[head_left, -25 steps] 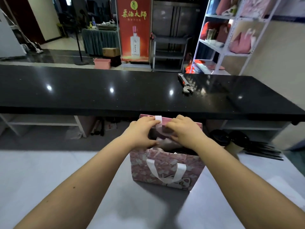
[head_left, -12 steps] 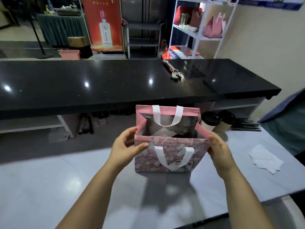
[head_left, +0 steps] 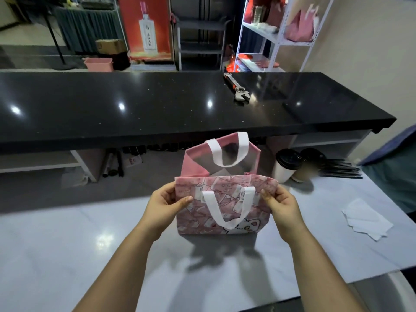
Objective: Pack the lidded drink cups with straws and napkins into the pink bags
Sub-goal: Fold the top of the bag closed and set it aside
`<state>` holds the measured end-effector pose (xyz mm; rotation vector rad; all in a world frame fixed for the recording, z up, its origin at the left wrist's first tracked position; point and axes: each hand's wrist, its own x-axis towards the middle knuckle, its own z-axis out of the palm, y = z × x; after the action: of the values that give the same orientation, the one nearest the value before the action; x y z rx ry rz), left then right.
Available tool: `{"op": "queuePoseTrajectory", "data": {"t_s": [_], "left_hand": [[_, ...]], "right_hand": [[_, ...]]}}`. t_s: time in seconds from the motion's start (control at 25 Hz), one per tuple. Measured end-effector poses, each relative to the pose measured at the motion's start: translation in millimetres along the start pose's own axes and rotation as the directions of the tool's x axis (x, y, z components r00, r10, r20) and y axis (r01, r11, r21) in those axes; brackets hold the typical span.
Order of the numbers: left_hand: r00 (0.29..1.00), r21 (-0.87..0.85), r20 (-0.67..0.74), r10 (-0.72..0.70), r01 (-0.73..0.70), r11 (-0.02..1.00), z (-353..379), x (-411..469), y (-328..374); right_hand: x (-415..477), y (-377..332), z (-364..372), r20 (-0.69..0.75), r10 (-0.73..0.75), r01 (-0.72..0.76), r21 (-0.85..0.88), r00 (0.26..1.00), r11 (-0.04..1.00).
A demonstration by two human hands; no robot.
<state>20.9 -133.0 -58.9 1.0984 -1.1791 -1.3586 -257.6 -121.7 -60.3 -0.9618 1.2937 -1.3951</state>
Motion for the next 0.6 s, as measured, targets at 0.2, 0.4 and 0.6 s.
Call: {"op": "queuePoseTrajectory", "data": {"t_s": [0.2,0.4,0.6], "left_hand": [[0.994,0.109,-0.108,-0.021,0.033,0.993,-0.7,-3.5,-28.2],[0.982,0.196,-0.188,0.005,0.033,0.98,3.1,-9.8,-41.6],[0.976,0.105,-0.216,-0.011,0.034,0.994,3.0,-15.8,-38.9]], "right_hand": [[5.5,16.8,-16.8,0.034,0.036,-0.033,-0.069,0.999,0.997],[1.1,28.0,-22.4,0.012,0.012,-0.01,-0.158,1.0,0.987],[-2.9,30.4,-15.2,-0.012,-0.008,0.006,-0.133,1.0,0.991]]}}
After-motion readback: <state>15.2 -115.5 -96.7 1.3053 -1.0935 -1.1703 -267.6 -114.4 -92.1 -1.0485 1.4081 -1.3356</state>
